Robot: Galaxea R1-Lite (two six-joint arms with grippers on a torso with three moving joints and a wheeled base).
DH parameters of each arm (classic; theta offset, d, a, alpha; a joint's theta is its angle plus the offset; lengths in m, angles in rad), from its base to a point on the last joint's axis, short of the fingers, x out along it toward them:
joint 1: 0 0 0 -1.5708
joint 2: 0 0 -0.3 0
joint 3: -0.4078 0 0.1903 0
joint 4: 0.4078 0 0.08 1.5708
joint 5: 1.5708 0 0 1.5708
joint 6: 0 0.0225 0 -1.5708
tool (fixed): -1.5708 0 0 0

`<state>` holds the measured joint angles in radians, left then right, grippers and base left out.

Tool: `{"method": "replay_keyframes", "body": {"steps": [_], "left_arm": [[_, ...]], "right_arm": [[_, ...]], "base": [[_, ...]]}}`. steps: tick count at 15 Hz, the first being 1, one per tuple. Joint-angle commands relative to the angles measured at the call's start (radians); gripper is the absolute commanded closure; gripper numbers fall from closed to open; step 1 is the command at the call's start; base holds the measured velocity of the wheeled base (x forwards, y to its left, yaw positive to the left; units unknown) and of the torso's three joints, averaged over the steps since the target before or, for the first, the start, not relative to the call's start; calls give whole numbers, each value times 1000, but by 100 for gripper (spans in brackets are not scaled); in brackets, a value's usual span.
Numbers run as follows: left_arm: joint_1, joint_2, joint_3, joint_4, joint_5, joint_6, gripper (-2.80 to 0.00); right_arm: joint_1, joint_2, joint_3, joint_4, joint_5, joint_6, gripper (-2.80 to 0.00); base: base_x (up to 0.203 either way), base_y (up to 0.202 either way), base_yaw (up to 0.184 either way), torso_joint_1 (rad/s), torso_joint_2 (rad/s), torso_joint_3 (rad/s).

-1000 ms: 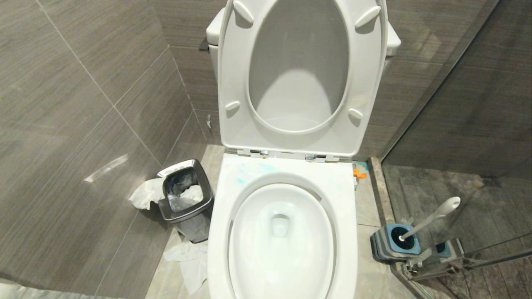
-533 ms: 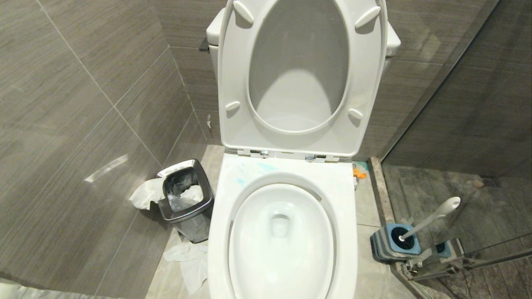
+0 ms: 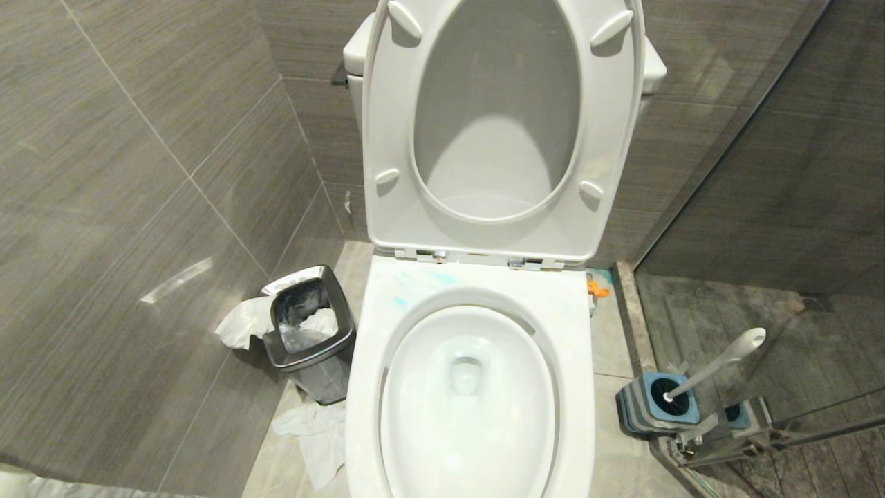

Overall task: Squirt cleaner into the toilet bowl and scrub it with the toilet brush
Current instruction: Pour in the cleaning agent

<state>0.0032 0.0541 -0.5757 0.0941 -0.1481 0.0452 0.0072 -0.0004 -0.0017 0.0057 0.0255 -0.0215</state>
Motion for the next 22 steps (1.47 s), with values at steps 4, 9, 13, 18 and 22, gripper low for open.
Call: {"method": "replay_keyframes", "body": {"steps": [4,9,13,18,22], "left_arm": [[-2,-53,206,-192,19,2,0],[-2,-53,498,-404,50,61,0],[-2,-53,577,-336,53,77,0],[-2,-53,577,-167,67,70,0],[-2,-53,575,-85,136,-24,0]], "right_arm": [[0,0,0,-1,1,0,0],[0,0,0,0,1,0,0],[0,0,2,0,1,-1,0],[0,0,0,-1,1,0,0],[0,0,0,0,1,-1,0]], "base": [[0,0,0,0,0,0],[0,0,0,0,0,0],[0,0,0,0,0,0],[0,0,0,0,0,0],[0,0,0,0,0,0]]}}
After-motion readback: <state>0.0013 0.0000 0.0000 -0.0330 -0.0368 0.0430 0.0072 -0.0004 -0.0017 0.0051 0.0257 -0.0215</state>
